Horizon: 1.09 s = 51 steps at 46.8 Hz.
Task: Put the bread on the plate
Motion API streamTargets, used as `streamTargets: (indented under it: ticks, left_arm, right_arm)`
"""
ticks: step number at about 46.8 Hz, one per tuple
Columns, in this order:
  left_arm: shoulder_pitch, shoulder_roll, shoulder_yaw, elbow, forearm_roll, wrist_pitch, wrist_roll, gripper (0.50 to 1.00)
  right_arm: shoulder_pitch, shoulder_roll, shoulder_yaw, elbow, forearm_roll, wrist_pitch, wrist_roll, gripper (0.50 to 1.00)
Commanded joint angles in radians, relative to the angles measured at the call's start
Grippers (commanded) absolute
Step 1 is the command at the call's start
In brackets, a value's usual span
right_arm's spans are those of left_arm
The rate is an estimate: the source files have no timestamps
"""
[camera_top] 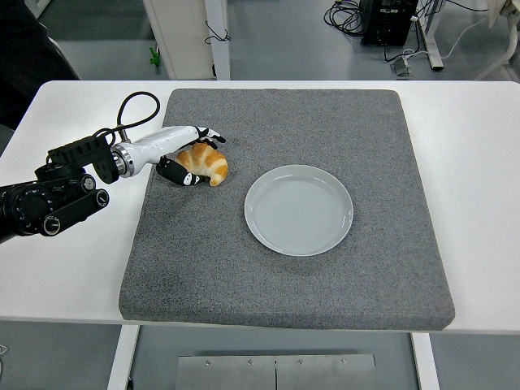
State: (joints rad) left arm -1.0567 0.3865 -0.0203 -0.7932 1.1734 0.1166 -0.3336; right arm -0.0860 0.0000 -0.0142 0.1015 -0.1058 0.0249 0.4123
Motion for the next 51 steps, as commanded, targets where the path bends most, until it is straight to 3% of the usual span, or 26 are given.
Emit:
streamTargets:
  ticks: [1,16,28,38,51]
  left_arm:
    - [-0.002,0.0,-0.001,0.0,0.0,0.0,0.002,0.715]
    - [-0.026,0.008,-0.004,-0.001,-0.014,-0.002,-0.005,0.587]
    - [-0.074,0.022,-0.081,0.0,-0.02,-0.029,-0.005,0.587]
    - [-0.085,0.038,-0.213,0.003,-0.018,-0.14,-0.002,0.587]
    - [-0.091,0.038,-0.325,0.002,-0.017,-0.164,0.007,0.589]
  right_arm:
    - [-0.001,0.0,0.0,0.0,0.0,0.001,-0.001,1.0]
    - [0.0,0.0,-0.001,0.0,0.0,0.0,0.0,1.0]
    - [0.0,0.0,0.0,0.0,0.0,0.0,0.0,1.0]
    - [-0.001,0.0,0.0,0.0,0.0,0.0,0.0,1.0]
    - [0.0,0.0,0.0,0.0,0.0,0.001,0.0,1.0]
